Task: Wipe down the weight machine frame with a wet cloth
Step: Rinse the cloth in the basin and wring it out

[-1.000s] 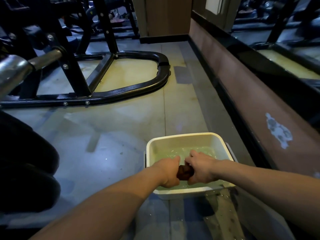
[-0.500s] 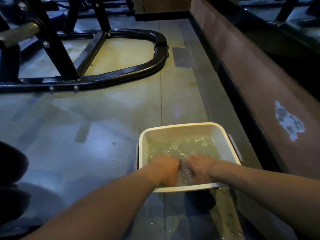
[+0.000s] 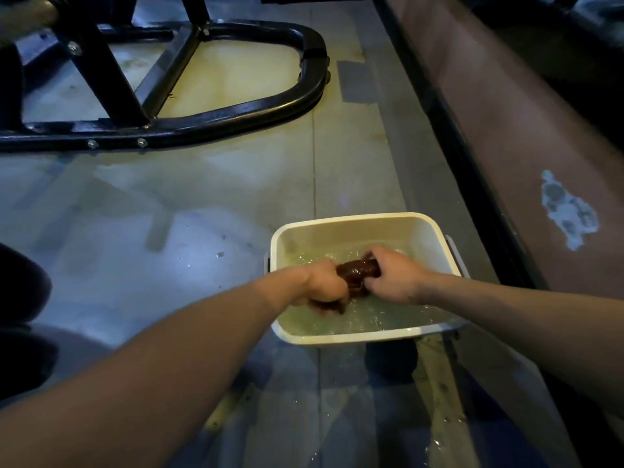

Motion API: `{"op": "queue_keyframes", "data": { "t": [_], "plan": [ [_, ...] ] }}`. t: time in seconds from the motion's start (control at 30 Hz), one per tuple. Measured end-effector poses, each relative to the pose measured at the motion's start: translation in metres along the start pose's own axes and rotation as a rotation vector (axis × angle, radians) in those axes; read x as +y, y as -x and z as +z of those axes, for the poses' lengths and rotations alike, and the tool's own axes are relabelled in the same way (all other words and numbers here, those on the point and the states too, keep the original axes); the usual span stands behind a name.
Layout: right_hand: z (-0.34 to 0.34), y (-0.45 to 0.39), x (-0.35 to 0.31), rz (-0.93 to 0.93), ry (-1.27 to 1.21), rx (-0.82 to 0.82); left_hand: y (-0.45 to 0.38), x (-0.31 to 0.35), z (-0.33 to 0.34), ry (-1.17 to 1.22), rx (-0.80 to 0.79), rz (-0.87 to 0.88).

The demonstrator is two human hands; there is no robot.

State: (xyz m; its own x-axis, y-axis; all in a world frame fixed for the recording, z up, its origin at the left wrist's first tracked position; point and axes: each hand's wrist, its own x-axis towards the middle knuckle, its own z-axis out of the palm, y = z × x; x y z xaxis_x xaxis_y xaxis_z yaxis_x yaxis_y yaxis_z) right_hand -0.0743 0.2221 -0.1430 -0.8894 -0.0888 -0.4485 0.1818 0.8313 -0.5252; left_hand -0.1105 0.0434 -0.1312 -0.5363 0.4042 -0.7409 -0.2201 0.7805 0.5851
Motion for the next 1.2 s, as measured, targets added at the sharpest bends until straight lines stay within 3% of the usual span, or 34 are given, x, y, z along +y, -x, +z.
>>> {"op": "queue_keyframes", "data": {
  "t": [0.17, 0.33, 0.43, 0.57, 0.67, 0.77, 0.97, 1.07, 1.13, 1.2],
  "plan": [
    [-0.002, 0.029, 0.0, -0.292, 0.292, 0.018, 0.027, 0.008, -0.004, 0.392, -0.134, -0.036],
    [-0.012, 0.034, -0.023, -0.462, 0.304, 0.263, 0.048, 0.014, -0.007, 0.345, -0.271, 0.071],
    [-0.017, 0.035, -0.033, -0.518, 0.356, 0.218, 0.057, 0.024, -0.016, 0.13, -0.163, 0.092],
    [-0.031, 0.035, -0.046, -0.394, 0.516, 0.164, 0.061, 0.033, -0.016, -0.309, 0.082, 0.112],
    [-0.038, 0.037, -0.054, -0.364, 0.643, 0.203, 0.062, 0.036, -0.009, -0.628, 0.295, 0.242],
    [-0.04, 0.039, -0.06, -0.313, 0.673, 0.185, 0.066, 0.034, -0.006, -0.83, 0.411, 0.367],
    [-0.04, 0.034, -0.074, -0.175, 0.623, 0.155, 0.064, 0.024, -0.009, -0.993, 0.582, 0.415],
    [-0.042, 0.034, -0.064, -0.176, 0.396, 0.05, 0.063, 0.02, -0.015, -0.997, 0.564, 0.461],
    [-0.045, 0.035, -0.054, -0.188, 0.308, 0.033, 0.063, 0.016, -0.018, -0.92, 0.514, 0.438],
    [-0.045, 0.036, -0.045, -0.236, 0.367, 0.133, 0.06, 0.013, -0.021, -0.638, 0.43, 0.372]
  ]
}}
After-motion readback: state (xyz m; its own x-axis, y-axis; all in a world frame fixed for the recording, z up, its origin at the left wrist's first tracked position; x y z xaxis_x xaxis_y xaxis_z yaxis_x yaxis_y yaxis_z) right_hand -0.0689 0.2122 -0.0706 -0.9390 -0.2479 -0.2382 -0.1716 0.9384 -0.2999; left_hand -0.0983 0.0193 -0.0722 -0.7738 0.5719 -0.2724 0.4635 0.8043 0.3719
